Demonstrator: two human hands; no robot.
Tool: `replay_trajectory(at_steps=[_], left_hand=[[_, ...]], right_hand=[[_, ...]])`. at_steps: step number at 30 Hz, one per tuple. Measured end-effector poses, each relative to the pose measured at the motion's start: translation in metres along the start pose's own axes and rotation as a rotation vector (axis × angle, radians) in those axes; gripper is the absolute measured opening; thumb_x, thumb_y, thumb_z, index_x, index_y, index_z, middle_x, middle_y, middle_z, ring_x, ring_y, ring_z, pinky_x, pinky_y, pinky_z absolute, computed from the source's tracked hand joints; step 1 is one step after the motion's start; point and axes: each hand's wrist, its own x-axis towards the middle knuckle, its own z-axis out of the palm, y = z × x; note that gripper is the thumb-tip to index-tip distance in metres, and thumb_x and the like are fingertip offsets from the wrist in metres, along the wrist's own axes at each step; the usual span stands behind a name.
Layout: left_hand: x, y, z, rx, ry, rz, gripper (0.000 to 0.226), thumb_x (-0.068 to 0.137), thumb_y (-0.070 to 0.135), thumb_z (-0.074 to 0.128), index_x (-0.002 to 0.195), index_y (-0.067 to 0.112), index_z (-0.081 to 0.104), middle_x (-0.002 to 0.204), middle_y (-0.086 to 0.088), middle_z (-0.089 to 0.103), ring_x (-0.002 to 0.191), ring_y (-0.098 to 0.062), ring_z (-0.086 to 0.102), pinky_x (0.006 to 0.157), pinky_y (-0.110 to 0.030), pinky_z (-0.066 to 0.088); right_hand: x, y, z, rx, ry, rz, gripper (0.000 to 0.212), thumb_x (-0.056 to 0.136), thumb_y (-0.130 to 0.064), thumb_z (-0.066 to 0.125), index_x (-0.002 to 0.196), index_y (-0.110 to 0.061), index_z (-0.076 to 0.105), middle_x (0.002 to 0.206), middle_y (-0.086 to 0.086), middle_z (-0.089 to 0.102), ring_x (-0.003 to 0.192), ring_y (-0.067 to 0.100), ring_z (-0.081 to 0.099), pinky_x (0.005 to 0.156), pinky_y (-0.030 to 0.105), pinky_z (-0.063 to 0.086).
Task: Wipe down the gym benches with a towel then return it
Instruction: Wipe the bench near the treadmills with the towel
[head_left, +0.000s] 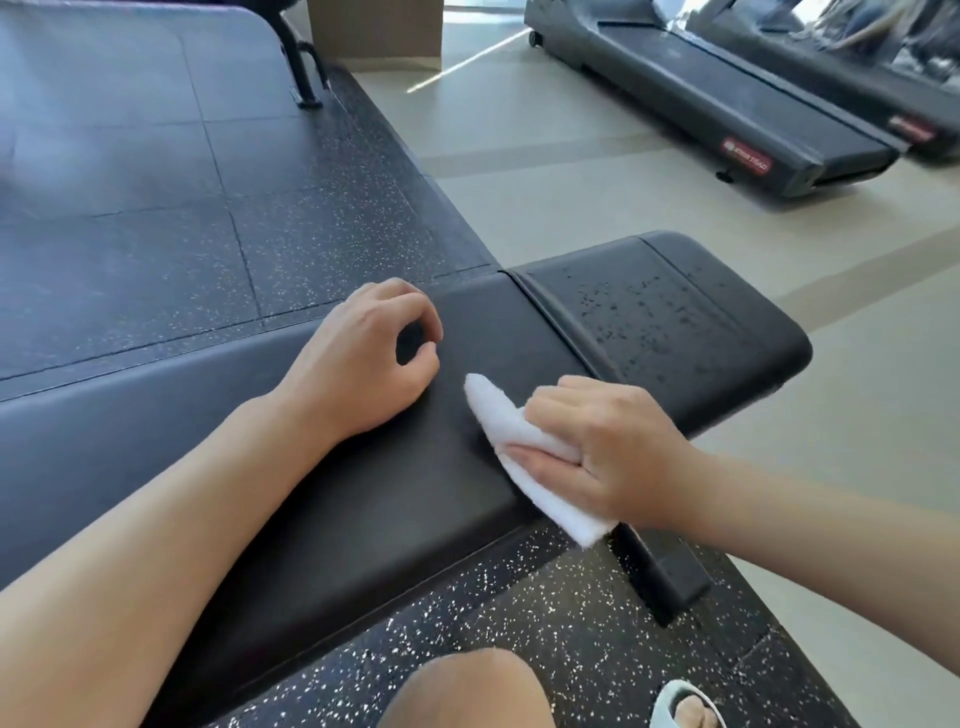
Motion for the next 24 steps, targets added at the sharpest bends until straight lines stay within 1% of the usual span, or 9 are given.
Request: replay_trajectory(at_steps=[2,4,6,9,11,14,19,22,24], left_hand=[[0.002,-0.006,-0.001,0.012,0.017,-0.023,0.014,0.086,0.014,0.067,0.093,0.026,0.068,0.110,0.010,0.064,0.109,-0.019,0.058,0.101,-0.032,0.044],[0.003,-0.013,-0.002,0.029,0.020,-0.034,0.018,0.086,0.015,0.068,0.099,0.027,0.069,0.111,0.011,0.064,0.110,-0.018,0.057,0.101,-0.029,0.042],[0.002,-0.017,-0.003,0.056,0.015,-0.037,0.023,0.086,0.020,0.069,0.107,0.029,0.069,0.112,0.012,0.063,0.110,-0.017,0.056,0.100,-0.028,0.041],[0.000,-0.020,-0.005,0.070,-0.009,-0.031,0.021,0.087,0.027,0.069,0.108,0.032,0.069,0.115,0.013,0.062,0.111,-0.018,0.057,0.102,-0.033,0.043],[-0.002,-0.022,-0.011,0.072,-0.007,-0.041,0.018,0.088,0.027,0.069,0.105,0.032,0.070,0.115,0.012,0.063,0.111,-0.019,0.058,0.104,-0.037,0.045],[-0.004,-0.022,-0.019,0.068,0.005,-0.083,0.016,0.087,0.023,0.070,0.103,0.028,0.072,0.111,0.007,0.064,0.108,-0.021,0.060,0.102,-0.040,0.047],[-0.004,-0.017,-0.026,0.065,-0.064,-0.104,0.017,0.090,0.023,0.066,0.105,0.026,0.072,0.115,0.007,0.062,0.111,-0.018,0.058,0.103,-0.040,0.047],[-0.003,-0.023,-0.033,0.063,-0.125,-0.082,0.020,0.090,0.025,0.066,0.109,0.029,0.072,0.120,0.010,0.062,0.115,-0.016,0.057,0.105,-0.037,0.045],[-0.003,-0.030,-0.039,0.078,-0.152,-0.086,0.021,0.089,0.028,0.069,0.109,0.032,0.072,0.119,0.011,0.063,0.112,-0.014,0.058,0.101,-0.033,0.044]], right_hand=[[0.035,0.015,0.005,0.006,-0.009,-0.011,0.035,0.100,-0.044,0.058,0.077,-0.029,0.036,0.071,-0.010,0.040,0.067,0.016,0.043,0.058,0.032,0.036],[0.082,0.038,0.017,-0.046,0.035,0.054,0.030,0.098,-0.046,0.058,0.081,-0.031,0.037,0.071,-0.005,0.054,0.071,0.022,0.058,0.059,0.032,0.038],[0.133,0.055,0.031,-0.064,0.060,0.194,0.028,0.098,-0.051,0.050,0.086,-0.028,0.040,0.082,-0.002,0.067,0.083,0.027,0.065,0.064,0.034,0.037],[0.180,0.060,0.051,-0.052,-0.019,0.326,0.039,0.097,-0.055,0.042,0.069,-0.029,0.036,0.079,-0.007,0.057,0.094,0.030,0.064,0.071,0.036,0.033],[0.175,0.049,0.048,-0.068,-0.030,0.331,0.040,0.098,-0.055,0.044,0.068,-0.030,0.033,0.076,-0.011,0.050,0.094,0.029,0.063,0.071,0.036,0.034],[0.113,0.017,0.034,-0.051,0.013,0.234,0.038,0.099,-0.049,0.053,0.074,-0.027,0.036,0.073,-0.013,0.045,0.085,0.028,0.062,0.067,0.034,0.033],[0.013,-0.020,0.002,0.027,-0.048,0.056,0.037,0.099,-0.044,0.056,0.075,-0.018,0.046,0.070,-0.010,0.042,0.069,0.015,0.038,0.060,0.034,0.035],[0.035,-0.012,0.005,0.019,-0.060,-0.032,0.035,0.098,-0.042,0.059,0.074,-0.019,0.046,0.071,-0.013,0.037,0.068,0.014,0.038,0.060,0.034,0.035],[0.072,0.001,0.017,0.007,-0.049,0.059,0.035,0.096,-0.046,0.056,0.073,-0.022,0.046,0.066,-0.011,0.039,0.067,0.019,0.044,0.060,0.035,0.033]])
